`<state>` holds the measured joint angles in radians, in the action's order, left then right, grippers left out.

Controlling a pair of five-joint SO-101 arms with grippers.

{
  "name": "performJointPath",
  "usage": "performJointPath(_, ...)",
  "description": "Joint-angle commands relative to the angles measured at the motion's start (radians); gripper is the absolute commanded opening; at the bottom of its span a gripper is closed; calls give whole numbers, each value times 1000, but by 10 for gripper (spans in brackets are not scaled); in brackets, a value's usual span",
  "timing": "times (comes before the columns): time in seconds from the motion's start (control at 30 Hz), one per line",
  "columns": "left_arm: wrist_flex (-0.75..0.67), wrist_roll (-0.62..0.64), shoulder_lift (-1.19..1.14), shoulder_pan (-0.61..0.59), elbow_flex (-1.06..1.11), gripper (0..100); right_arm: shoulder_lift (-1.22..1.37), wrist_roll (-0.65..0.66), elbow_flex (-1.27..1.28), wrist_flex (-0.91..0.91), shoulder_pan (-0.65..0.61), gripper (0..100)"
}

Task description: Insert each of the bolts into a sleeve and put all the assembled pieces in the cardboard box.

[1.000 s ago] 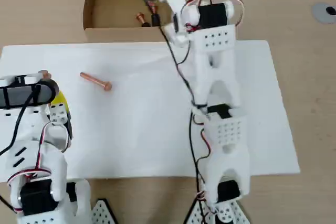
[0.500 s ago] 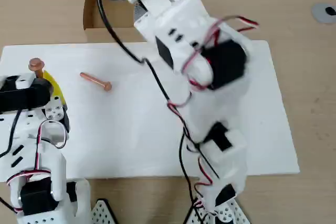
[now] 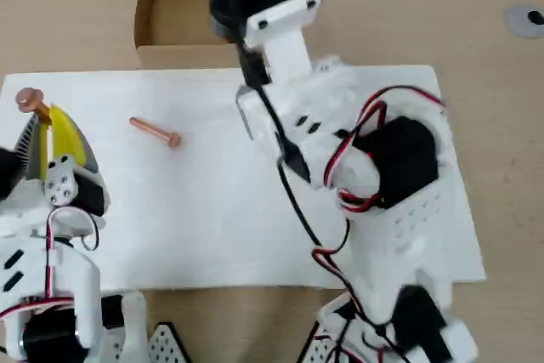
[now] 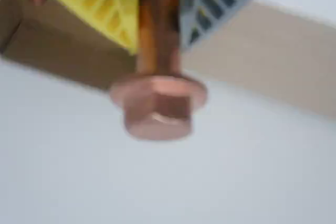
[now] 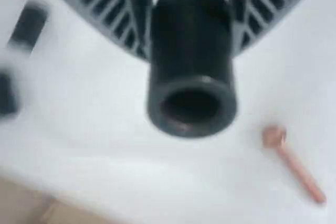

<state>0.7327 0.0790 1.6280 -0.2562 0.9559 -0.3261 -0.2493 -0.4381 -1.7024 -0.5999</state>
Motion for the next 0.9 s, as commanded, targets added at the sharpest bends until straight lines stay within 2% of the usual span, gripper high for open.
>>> performJointPath(0.0,-80,12,5,9,-68,13,-105,-60,269,107,-67,9)
performJointPath(0.2,-132,12,5,11,-63,13,-236,-58,657,373,-225,10)
performJointPath(0.33,-126,12,5,11,-68,13,-323,-57,871,582,-263,10)
performJointPath(0.5,-126,12,5,11,-66,13,-423,-52,1102,812,-255,10)
performJointPath(0.73,-132,12,5,11,-60,10,-608,101,1474,1194,-254,10)
performJointPath(0.87,-135,12,5,11,-25,10,-751,118,1604,1312,-254,10)
